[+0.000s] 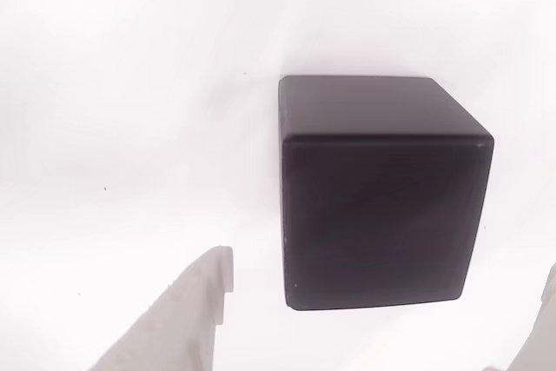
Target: Stack 3 Blocks on the chosen place.
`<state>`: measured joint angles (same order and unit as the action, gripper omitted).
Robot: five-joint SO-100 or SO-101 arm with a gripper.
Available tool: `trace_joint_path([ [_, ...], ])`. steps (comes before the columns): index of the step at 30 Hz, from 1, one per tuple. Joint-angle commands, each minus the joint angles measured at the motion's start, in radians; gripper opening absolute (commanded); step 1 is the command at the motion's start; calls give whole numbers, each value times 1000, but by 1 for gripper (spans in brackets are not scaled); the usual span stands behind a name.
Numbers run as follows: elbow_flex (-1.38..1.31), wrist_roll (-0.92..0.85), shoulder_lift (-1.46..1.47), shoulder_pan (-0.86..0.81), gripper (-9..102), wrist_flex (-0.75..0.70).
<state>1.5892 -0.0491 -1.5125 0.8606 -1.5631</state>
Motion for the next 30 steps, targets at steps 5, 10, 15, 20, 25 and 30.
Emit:
trace_joint_path([
  [5, 2, -12, 21, -12, 46, 15],
  [10, -55, -12, 155, -8, 46, 34],
  [15, -81, -12, 199, -28, 38, 37],
  [20, -94, -12, 186, -29, 29, 35],
  [25, -86, -12, 166, -31, 26, 34],
  [30, -80, -12, 103, -37, 25, 9],
])
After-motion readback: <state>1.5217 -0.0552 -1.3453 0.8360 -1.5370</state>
